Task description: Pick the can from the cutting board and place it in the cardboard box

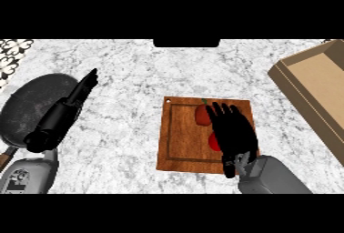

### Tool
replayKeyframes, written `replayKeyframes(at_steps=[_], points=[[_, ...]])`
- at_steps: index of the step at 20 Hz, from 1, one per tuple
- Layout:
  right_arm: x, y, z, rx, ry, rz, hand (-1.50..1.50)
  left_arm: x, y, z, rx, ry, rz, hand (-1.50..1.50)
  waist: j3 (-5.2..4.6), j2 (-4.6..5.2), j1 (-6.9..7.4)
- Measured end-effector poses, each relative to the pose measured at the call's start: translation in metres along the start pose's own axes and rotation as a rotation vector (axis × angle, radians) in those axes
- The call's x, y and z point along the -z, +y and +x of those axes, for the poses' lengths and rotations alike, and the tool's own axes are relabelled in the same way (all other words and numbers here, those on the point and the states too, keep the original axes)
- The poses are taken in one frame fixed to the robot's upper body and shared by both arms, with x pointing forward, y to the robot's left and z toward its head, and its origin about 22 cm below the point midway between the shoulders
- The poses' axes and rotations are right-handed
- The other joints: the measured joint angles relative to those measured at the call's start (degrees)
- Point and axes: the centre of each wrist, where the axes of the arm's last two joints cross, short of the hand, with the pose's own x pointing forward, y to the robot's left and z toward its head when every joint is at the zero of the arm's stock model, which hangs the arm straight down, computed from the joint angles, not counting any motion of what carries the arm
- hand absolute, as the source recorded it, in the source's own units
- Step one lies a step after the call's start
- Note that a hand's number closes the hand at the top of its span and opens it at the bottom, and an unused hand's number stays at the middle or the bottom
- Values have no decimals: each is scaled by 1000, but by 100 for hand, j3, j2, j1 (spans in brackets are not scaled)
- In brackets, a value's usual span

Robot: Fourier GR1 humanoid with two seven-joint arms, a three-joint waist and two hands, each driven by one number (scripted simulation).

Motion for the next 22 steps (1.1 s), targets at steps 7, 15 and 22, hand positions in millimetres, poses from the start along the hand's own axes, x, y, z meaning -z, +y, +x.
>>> replayKeyframes(at_steps=[7,15,22], points=[[14,19,-7,-42,-93,-26,150,-3,5,3,2,9,-4,0,-6,-10,15],[23,20,-7,-70,-169,-168,150,2,7,-4,5,0,1,0,-3,-2,3],[85,-13,-65,167,-95,-223,150,12,3,2,2,-19,-14,0,8,69,132]])
